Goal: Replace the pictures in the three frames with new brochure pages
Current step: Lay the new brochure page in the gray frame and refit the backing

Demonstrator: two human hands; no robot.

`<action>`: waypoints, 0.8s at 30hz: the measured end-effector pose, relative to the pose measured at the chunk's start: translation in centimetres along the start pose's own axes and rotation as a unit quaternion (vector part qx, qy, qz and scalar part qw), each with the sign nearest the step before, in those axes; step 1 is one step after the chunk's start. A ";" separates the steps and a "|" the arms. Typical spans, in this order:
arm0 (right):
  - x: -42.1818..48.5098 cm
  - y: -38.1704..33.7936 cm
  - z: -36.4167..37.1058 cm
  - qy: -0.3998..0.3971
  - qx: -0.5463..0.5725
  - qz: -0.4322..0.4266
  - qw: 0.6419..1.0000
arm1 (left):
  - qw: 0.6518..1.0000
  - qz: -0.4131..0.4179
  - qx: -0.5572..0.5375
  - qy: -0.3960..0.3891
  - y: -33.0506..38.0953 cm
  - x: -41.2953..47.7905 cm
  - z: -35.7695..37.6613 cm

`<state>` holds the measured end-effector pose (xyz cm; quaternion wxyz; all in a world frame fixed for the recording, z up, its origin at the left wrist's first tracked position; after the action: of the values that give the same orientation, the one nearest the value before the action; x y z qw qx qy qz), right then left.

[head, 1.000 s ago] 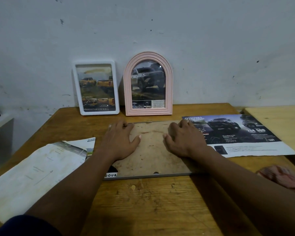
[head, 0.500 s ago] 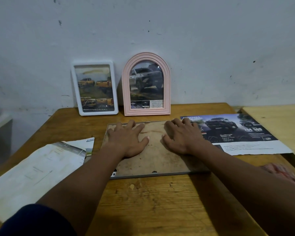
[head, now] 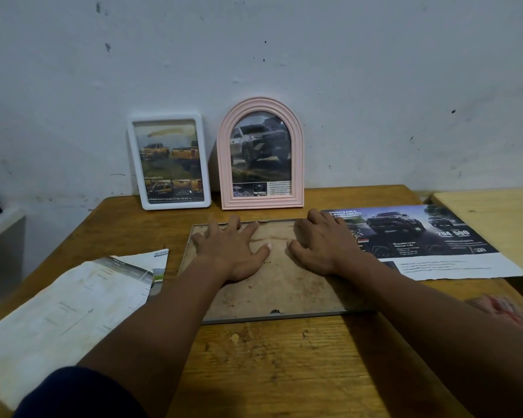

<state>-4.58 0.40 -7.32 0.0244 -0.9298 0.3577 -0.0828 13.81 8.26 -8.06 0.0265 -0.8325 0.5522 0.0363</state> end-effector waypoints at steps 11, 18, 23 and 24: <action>-1.8 0.0 0.6 0.060 -0.013 0.084 0.995 | 0.994 -0.021 -0.064 0.081 -0.3 -0.8 1.1; -1.5 0.3 -1.2 -0.032 -0.006 0.108 0.994 | 0.997 -0.020 -0.056 0.058 -0.2 -0.5 1.3; -2.1 1.9 -2.9 -0.067 0.146 0.108 0.981 | 0.998 -0.016 -0.049 -0.023 0.0 -1.0 0.7; -2.8 2.4 -3.1 -0.035 0.155 0.118 0.980 | 0.998 -0.006 -0.052 -0.032 0.4 -1.6 0.5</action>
<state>-8.71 0.51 -4.90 0.1900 -0.8686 0.4464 -0.1011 12.84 9.61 -8.38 0.0005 -0.8347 0.5431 0.0913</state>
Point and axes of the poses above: each hand's wrist, its own x-axis towards the middle knuckle, its own z-axis out of the palm, y = z × x, the point moved 4 cm from there along x, towards the middle knuckle, and after that the axes turned 7 degrees about -z, right-handed, at the moved point
